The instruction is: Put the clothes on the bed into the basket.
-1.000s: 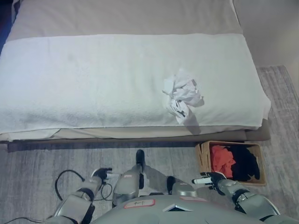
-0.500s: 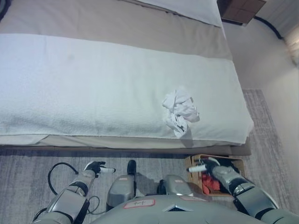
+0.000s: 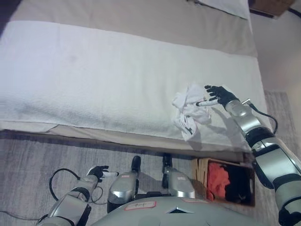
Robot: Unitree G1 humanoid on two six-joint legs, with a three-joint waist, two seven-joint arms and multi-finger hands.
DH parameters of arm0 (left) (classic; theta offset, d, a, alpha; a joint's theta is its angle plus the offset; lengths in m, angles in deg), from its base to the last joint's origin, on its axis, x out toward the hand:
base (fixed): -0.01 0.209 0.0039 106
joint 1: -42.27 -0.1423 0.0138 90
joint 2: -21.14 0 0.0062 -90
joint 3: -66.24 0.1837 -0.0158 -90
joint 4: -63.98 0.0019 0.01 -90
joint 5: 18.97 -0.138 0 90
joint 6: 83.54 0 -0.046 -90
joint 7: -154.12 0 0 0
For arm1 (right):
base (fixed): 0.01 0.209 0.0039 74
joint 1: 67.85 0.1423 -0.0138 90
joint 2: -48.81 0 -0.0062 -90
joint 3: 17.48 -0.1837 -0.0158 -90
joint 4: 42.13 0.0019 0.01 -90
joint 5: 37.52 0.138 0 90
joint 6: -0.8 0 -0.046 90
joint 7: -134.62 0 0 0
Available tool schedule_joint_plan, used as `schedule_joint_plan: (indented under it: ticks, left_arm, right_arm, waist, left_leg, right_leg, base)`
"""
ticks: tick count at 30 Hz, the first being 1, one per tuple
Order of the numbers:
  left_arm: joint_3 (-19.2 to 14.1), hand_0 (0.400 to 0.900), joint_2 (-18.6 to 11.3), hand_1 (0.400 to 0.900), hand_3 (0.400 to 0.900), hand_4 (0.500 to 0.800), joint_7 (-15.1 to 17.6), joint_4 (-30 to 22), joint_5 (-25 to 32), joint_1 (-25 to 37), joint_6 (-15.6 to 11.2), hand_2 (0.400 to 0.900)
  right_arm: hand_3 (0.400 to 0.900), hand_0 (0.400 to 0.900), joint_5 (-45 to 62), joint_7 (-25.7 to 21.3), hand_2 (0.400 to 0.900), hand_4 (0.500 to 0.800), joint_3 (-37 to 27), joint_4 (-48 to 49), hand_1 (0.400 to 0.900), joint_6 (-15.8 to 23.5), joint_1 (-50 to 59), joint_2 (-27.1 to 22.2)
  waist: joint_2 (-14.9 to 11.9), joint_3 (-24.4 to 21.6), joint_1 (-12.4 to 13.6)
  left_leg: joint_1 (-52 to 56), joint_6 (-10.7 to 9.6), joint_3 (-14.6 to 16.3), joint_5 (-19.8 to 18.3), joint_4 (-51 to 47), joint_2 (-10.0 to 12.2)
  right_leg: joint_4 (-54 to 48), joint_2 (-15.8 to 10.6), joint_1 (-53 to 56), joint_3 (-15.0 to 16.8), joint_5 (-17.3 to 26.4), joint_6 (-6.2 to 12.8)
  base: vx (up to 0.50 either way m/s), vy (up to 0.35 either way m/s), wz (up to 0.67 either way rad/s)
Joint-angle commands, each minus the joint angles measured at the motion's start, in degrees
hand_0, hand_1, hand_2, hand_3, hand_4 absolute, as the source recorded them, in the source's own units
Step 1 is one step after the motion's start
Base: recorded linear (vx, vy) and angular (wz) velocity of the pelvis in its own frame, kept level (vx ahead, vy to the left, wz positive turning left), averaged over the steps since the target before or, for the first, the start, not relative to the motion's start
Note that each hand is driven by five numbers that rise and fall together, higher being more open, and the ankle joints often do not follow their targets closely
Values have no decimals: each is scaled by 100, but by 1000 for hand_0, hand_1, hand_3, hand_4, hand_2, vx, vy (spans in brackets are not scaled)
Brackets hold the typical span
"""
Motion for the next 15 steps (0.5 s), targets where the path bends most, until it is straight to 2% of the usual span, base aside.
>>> schedule_joint_plan:
  ticks: [1,8,15]
  left_arm:
    - [201,900,66,900,900,800,-78,114,124,15,-36,900]
    - [306,900,167,900,900,800,-36,134,348,31,-1,900]
    - [474,900,168,900,900,800,-33,88,393,-166,-17,900]
  right_arm:
    - [900,900,-222,-268,900,800,706,-502,900,104,1511,-741]
    - [900,900,-322,-372,900,800,1094,-1414,900,35,2410,-404]
    - [900,900,-353,-493,900,800,1268,-1903,900,20,2858,-378]
  waist:
    - [228,-495,4]
    - [532,-466,87]
    - [868,-184,262]
  left_leg:
    - [-46,-472,153,-649,282,452]
    - [-224,-580,123,-506,252,534]
    - [-628,-645,-2,-236,130,486]
  right_leg:
    - [511,105,-204,-58,-526,-93]
    - [371,176,-183,-186,-624,-194]
    - [348,138,-450,-309,-604,-227]
  base:
    - [110,-183,33]
    - [51,-126,12]
    - [-44,-51,19]
